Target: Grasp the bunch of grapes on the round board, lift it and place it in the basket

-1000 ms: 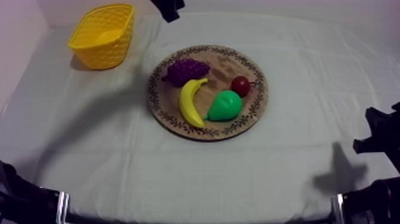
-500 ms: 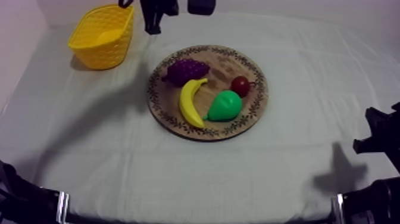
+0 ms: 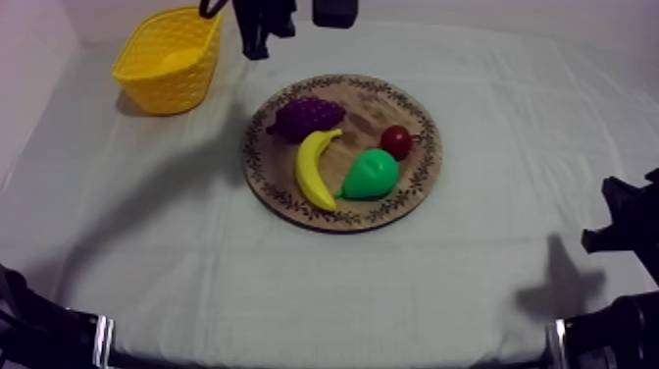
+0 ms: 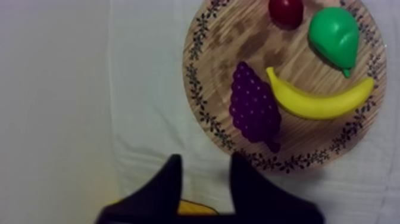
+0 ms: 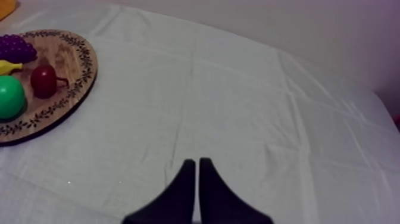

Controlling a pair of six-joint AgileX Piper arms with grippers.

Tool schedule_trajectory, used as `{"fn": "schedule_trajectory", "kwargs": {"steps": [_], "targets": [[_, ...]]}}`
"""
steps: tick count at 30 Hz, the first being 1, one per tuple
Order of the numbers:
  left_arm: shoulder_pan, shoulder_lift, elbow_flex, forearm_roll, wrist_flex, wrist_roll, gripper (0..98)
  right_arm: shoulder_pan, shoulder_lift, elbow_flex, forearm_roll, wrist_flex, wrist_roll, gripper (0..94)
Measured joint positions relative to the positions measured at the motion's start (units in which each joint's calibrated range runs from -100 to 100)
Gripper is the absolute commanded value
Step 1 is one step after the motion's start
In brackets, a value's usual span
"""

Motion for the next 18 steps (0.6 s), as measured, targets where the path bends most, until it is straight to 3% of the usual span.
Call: {"fn": "schedule_trajectory", "kwargs": {"steps": [4,7,18], "targets": [[-0.5,0.0,1.3,-0.31,-0.8,1.0,79.0,0.0,0.0,0.0,0.0,0.0,0.0,0.5],[-0.6,0.0,2.4,-0.79,-1.4,1.5,83.0,0.0,0.0,0.0,0.0,0.0,0.0,0.5],[-0.5,1.3,4.7,-1.31,-4.3,3.0,84.3,0.0,0.0,0.0,0.0,0.0,0.0,0.5]]}}
